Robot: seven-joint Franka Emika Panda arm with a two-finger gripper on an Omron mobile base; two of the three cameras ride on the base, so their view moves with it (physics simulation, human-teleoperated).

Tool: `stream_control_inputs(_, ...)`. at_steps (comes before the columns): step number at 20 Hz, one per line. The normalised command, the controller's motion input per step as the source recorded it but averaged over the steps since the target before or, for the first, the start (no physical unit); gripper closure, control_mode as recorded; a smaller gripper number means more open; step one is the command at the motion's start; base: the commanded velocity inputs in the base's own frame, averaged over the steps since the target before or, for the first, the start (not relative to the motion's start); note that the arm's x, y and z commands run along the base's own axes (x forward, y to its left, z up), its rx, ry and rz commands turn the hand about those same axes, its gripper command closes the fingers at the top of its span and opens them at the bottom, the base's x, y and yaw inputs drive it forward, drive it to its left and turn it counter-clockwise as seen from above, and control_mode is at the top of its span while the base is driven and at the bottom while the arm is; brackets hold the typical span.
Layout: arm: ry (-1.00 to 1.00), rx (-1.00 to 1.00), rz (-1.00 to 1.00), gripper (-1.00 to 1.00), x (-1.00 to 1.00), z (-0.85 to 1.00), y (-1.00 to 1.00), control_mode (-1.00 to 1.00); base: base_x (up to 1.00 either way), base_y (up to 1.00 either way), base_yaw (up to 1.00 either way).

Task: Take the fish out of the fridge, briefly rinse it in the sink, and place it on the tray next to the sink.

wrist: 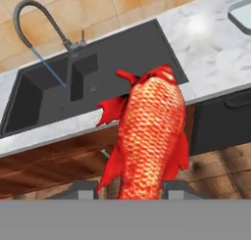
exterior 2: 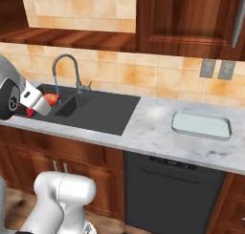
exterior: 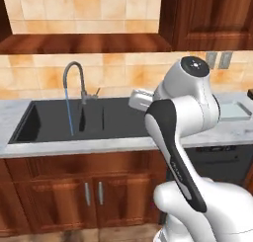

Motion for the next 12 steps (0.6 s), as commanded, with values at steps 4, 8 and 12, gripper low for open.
stream_control_inputs(4,0.0,0.0,0.0,1.0,0.0,0.0,0.0,1.0,0.99,0.93,-0.13)
stream_control_inputs(8,0.0,0.0,0.0,1.0,0.0,0.0,0.0,1.0,0.76,0.39,-0.02)
stream_control_inputs(12,0.0,0.0,0.0,1.0,0.0,0.0,0.0,1.0,0.15,0.42,-0.19)
